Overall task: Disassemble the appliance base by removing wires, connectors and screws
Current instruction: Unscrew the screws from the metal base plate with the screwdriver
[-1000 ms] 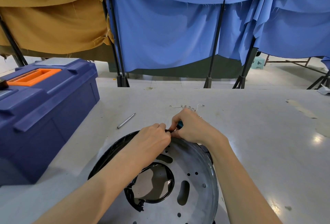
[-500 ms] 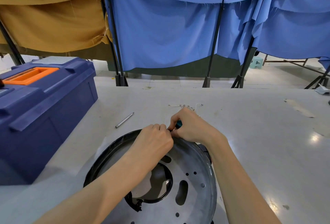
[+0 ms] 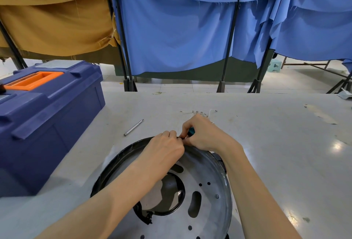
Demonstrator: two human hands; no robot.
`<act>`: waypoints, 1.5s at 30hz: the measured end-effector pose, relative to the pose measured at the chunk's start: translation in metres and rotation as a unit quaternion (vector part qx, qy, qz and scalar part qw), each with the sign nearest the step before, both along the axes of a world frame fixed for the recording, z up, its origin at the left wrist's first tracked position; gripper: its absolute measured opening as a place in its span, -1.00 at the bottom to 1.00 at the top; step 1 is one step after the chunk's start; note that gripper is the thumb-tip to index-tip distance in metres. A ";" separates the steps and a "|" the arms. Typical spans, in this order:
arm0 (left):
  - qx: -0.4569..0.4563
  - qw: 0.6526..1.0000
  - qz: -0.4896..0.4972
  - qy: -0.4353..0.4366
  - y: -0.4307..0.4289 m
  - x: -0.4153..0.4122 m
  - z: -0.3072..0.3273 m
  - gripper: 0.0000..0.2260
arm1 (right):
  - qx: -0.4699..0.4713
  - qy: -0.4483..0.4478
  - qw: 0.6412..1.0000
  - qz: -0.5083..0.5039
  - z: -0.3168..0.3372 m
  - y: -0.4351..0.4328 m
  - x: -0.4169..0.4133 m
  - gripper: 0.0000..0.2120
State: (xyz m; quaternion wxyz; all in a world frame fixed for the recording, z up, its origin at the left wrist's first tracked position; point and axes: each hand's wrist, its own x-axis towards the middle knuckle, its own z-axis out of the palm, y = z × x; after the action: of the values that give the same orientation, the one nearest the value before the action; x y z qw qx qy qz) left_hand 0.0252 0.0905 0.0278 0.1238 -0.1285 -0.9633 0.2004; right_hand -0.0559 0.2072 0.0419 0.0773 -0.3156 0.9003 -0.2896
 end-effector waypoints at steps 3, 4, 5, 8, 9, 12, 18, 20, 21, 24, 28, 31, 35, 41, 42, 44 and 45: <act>-0.007 0.999 0.026 -0.047 -0.006 -0.010 -0.012 -0.73 | 0.001 -0.001 1.000 -0.002 0.000 0.000 0.000 -0.87; -0.008 0.998 0.024 -0.054 -0.007 -0.011 -0.013 -0.73 | 0.002 -0.001 1.000 -0.002 0.000 0.000 0.000 -0.88; -0.011 0.998 0.024 -0.052 -0.007 -0.012 -0.013 -0.74 | 0.001 -0.001 1.000 -0.002 -0.001 0.000 0.000 -0.89; 0.012 0.998 0.018 -0.051 -0.012 -0.014 -0.018 -0.77 | -0.004 -0.004 1.000 0.000 -0.001 0.000 -0.001 -0.89; 0.013 0.998 0.013 -0.052 -0.014 -0.016 -0.019 -0.77 | -0.004 -0.007 1.000 0.001 0.000 0.000 -0.001 -0.88; 0.035 0.998 0.007 -0.061 -0.018 -0.019 -0.019 -0.73 | -0.003 -0.012 1.000 0.003 -0.001 0.001 -0.002 -0.85; 0.046 0.998 0.008 -0.044 -0.015 -0.017 -0.021 -0.78 | -0.002 -0.004 1.000 0.005 -0.002 0.001 -0.003 -0.83; 0.051 0.998 -0.001 -0.049 -0.017 -0.018 -0.021 -0.78 | -0.003 -0.005 1.000 0.003 -0.002 0.000 -0.002 -0.83; 0.053 0.997 0.000 -0.052 -0.018 -0.019 -0.020 -0.78 | -0.003 -0.006 1.000 0.003 -0.002 0.000 -0.003 -0.82; 0.068 0.996 0.022 -0.052 -0.017 -0.017 -0.018 -0.80 | -0.005 -0.002 1.000 0.004 -0.002 0.000 -0.002 -0.82; 0.080 0.995 0.032 -0.059 -0.013 -0.014 -0.012 -0.81 | -0.006 0.003 1.000 0.004 -0.003 0.000 -0.002 -0.85; 0.077 0.993 0.032 -0.081 -0.015 -0.013 -0.007 -0.81 | -0.001 0.001 1.000 0.005 -0.003 0.000 -0.001 -0.90; 0.075 0.993 0.040 -0.087 -0.016 -0.013 -0.003 -0.80 | 0.000 0.000 1.000 0.002 -0.003 0.000 -0.002 -0.93; 0.032 0.993 0.029 -0.108 -0.015 -0.012 0.000 -0.83 | 0.004 -0.007 1.000 0.003 -0.001 0.001 -0.001 -0.91; 0.027 0.993 0.023 -0.116 -0.014 -0.012 0.002 -0.83 | 0.004 -0.010 1.000 0.004 -0.001 0.001 -0.001 -0.92; 0.018 0.992 0.013 -0.127 -0.013 -0.011 0.004 -0.81 | 0.005 -0.013 1.000 0.005 0.000 0.001 0.000 -0.93; 0.010 0.992 0.010 -0.128 -0.013 -0.011 0.005 -0.82 | 0.005 -0.014 1.000 0.006 0.000 0.002 0.000 -0.93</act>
State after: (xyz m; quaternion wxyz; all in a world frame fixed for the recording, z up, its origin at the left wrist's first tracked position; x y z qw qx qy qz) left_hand 0.0144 0.0770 0.0326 -0.0012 -0.1420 -0.9744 0.1743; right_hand -0.0562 0.2089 0.0418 0.0930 -0.3166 0.8986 -0.2890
